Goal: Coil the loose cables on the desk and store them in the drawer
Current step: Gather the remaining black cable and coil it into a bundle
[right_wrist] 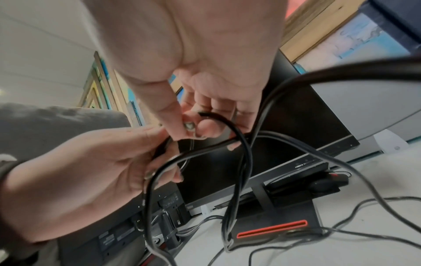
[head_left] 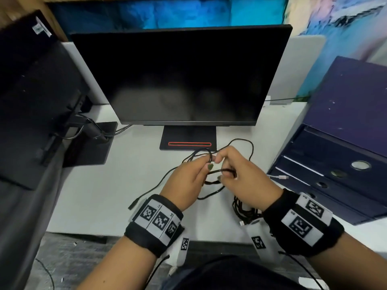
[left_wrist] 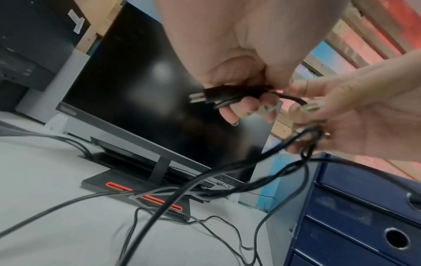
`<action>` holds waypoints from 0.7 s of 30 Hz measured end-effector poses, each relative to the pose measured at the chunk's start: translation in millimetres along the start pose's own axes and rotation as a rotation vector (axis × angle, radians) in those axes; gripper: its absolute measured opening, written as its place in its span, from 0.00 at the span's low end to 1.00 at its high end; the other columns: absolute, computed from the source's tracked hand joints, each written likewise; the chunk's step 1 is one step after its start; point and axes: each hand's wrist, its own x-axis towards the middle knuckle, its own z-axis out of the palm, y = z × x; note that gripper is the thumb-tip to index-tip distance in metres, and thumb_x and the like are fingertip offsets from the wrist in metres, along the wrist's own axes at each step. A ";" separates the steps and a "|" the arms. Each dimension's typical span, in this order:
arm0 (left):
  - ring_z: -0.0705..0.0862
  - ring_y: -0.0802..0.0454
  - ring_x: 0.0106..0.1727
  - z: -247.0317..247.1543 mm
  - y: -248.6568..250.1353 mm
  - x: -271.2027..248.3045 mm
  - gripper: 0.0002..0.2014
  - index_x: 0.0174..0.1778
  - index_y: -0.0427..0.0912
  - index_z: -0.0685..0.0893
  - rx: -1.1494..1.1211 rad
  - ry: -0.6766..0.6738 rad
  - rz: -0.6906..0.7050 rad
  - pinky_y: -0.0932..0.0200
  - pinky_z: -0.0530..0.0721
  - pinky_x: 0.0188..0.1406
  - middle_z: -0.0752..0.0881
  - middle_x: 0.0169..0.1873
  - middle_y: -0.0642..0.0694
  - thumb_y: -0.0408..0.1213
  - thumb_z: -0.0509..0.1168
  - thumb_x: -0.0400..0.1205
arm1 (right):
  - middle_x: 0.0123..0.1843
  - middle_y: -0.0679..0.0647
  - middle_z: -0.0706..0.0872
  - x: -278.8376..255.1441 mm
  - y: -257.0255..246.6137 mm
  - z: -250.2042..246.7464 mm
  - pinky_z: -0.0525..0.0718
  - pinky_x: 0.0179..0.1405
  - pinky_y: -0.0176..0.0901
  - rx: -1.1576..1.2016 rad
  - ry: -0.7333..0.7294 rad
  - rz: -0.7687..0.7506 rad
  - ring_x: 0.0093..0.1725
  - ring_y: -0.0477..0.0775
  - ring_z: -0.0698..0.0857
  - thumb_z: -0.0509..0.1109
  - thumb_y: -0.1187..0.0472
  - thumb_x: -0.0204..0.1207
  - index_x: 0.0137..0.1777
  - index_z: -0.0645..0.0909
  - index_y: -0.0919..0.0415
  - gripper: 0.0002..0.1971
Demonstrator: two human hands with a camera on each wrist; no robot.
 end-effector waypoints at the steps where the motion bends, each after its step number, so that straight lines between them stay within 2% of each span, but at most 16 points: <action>1: 0.75 0.60 0.30 1.2 0.9 0.9 0.14 0.52 0.45 0.82 -0.019 -0.012 0.012 0.62 0.70 0.31 0.75 0.25 0.55 0.44 0.51 0.87 | 0.33 0.47 0.75 2.0 0.0 -2.0 0.81 0.47 0.50 0.015 0.024 -0.026 0.37 0.49 0.77 0.63 0.70 0.75 0.53 0.69 0.46 0.16; 2: 0.74 0.61 0.30 1.4 3.0 2.1 0.14 0.48 0.44 0.81 -0.050 -0.027 0.005 0.65 0.69 0.29 0.74 0.24 0.55 0.44 0.51 0.87 | 0.33 0.47 0.76 3.9 -0.1 -3.6 0.82 0.48 0.47 0.025 0.050 -0.048 0.38 0.49 0.78 0.63 0.70 0.76 0.52 0.70 0.44 0.17; 5: 0.73 0.62 0.27 -2.4 9.4 6.1 0.15 0.34 0.54 0.75 -0.149 -0.071 -0.025 0.68 0.69 0.29 0.74 0.23 0.57 0.44 0.53 0.88 | 0.36 0.47 0.79 9.1 -1.2 -11.0 0.79 0.45 0.33 0.026 0.110 -0.104 0.41 0.47 0.80 0.64 0.72 0.76 0.48 0.72 0.43 0.18; 6: 0.72 0.62 0.26 -5.1 11.2 7.2 0.16 0.33 0.55 0.74 -0.169 -0.091 -0.037 0.68 0.69 0.29 0.74 0.22 0.58 0.46 0.53 0.87 | 0.38 0.48 0.80 10.2 -1.2 -15.0 0.77 0.44 0.29 0.010 0.120 -0.127 0.42 0.45 0.80 0.65 0.72 0.76 0.47 0.74 0.45 0.17; 8: 0.70 0.61 0.24 -10.9 14.4 7.4 0.17 0.31 0.53 0.74 -0.265 -0.140 -0.072 0.67 0.68 0.29 0.73 0.21 0.58 0.46 0.54 0.87 | 0.41 0.45 0.82 11.9 0.5 -23.6 0.77 0.46 0.27 -0.019 0.133 -0.163 0.44 0.43 0.81 0.70 0.71 0.74 0.46 0.80 0.48 0.13; 11: 0.63 0.58 0.22 -15.6 19.1 3.0 0.16 0.30 0.44 0.74 -0.714 -0.208 -0.126 0.67 0.63 0.24 0.67 0.19 0.56 0.44 0.55 0.84 | 0.42 0.42 0.85 15.6 5.2 -30.0 0.80 0.48 0.30 0.007 0.134 -0.169 0.46 0.40 0.83 0.73 0.66 0.73 0.44 0.86 0.50 0.08; 13: 0.59 0.58 0.21 -18.7 19.9 -0.4 0.16 0.30 0.43 0.76 -1.040 -0.219 -0.151 0.66 0.59 0.22 0.66 0.18 0.55 0.42 0.54 0.82 | 0.42 0.42 0.86 19.9 5.8 -25.9 0.79 0.47 0.29 0.015 0.132 -0.158 0.46 0.40 0.83 0.72 0.61 0.76 0.45 0.87 0.50 0.05; 16: 0.63 0.58 0.19 -26.7 17.3 -2.3 0.14 0.33 0.43 0.78 -1.381 -0.169 -0.119 0.64 0.60 0.22 0.67 0.19 0.53 0.41 0.54 0.83 | 0.46 0.36 0.85 27.3 6.8 -12.2 0.75 0.48 0.20 0.034 0.046 -0.088 0.49 0.31 0.82 0.64 0.60 0.82 0.54 0.83 0.40 0.12; 17: 0.65 0.58 0.18 -30.6 16.0 -2.2 0.13 0.35 0.42 0.76 -1.444 -0.144 -0.099 0.63 0.62 0.23 0.69 0.19 0.53 0.41 0.54 0.83 | 0.49 0.37 0.86 28.9 7.6 -6.7 0.75 0.51 0.20 0.068 0.010 -0.064 0.50 0.31 0.84 0.61 0.62 0.84 0.59 0.80 0.37 0.16; 19: 0.69 0.58 0.17 -40.7 11.8 0.1 0.12 0.38 0.41 0.72 -1.506 -0.097 -0.075 0.63 0.67 0.23 0.71 0.19 0.53 0.43 0.52 0.84 | 0.51 0.41 0.88 30.3 8.8 3.2 0.80 0.56 0.29 0.128 -0.019 -0.024 0.48 0.37 0.88 0.55 0.65 0.86 0.64 0.75 0.29 0.24; 21: 0.67 0.59 0.16 -51.9 5.7 4.0 0.13 0.38 0.41 0.70 -1.484 -0.062 -0.082 0.64 0.67 0.23 0.70 0.18 0.54 0.43 0.50 0.85 | 0.43 0.46 0.88 30.9 9.9 9.5 0.84 0.55 0.42 0.172 0.011 -0.002 0.40 0.44 0.88 0.52 0.67 0.86 0.60 0.74 0.22 0.30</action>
